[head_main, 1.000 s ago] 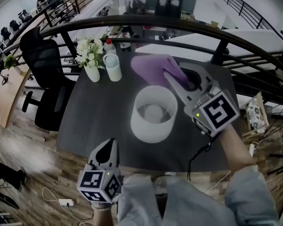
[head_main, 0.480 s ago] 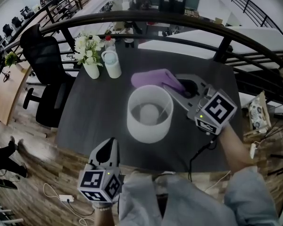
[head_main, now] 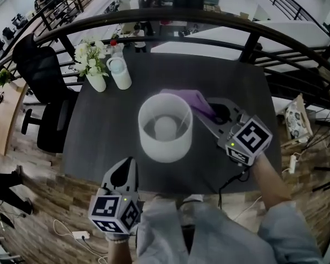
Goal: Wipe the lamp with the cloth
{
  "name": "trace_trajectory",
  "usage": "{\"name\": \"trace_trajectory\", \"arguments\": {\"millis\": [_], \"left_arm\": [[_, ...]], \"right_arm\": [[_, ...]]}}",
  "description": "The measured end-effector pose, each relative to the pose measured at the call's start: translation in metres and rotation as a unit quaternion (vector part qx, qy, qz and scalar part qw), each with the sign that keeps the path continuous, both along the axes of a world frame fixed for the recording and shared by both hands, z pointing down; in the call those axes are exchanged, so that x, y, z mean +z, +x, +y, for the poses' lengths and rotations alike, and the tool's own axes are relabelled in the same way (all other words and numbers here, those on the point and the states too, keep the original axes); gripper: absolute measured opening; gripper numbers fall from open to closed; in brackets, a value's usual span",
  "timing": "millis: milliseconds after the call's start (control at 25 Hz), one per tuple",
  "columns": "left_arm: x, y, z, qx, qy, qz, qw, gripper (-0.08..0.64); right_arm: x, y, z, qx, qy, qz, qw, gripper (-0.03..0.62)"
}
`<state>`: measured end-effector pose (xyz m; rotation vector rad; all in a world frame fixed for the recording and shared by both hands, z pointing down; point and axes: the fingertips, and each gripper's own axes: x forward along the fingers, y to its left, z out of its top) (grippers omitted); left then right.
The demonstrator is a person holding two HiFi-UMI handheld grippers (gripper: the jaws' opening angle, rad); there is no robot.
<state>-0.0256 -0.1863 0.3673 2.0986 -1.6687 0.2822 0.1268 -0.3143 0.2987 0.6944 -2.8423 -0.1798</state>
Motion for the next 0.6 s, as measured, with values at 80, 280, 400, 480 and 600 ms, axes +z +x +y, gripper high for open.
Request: {"name": "trace_trajectory", "arguments": {"millis": [80, 280, 400, 480, 600], "left_arm": [[0.0, 0.002, 0.0, 0.008, 0.002, -0.002, 1.0, 0.002], [-0.001, 0.003, 0.002, 0.025, 0.002, -0.004, 0.9997, 0.002], [-0.001, 0.002, 0.004, 0.035, -0.001, -0.007, 0.9994, 0.002], [-0.001, 0.002, 0.006, 0.042, -0.003, -0.009, 0.9991, 0.002], [0.001, -0.001, 0.009, 0.052, -0.008, -0.016, 0.9985, 0.002]], "right_arm": [[0.007, 0.006, 0.004, 0.013, -0.007, -0.002, 1.0, 0.049], [0.024, 0.018, 0.015, 0.047, -0.026, -0.006, 0.999, 0.049], [0.036, 0.024, 0.024, 0.071, -0.026, 0.007, 0.997, 0.049], [0.046, 0.025, 0.031, 0.084, -0.025, 0.017, 0.996, 0.049], [0.062, 0.025, 0.039, 0.099, -0.028, 0.015, 0.995, 0.049]]}}
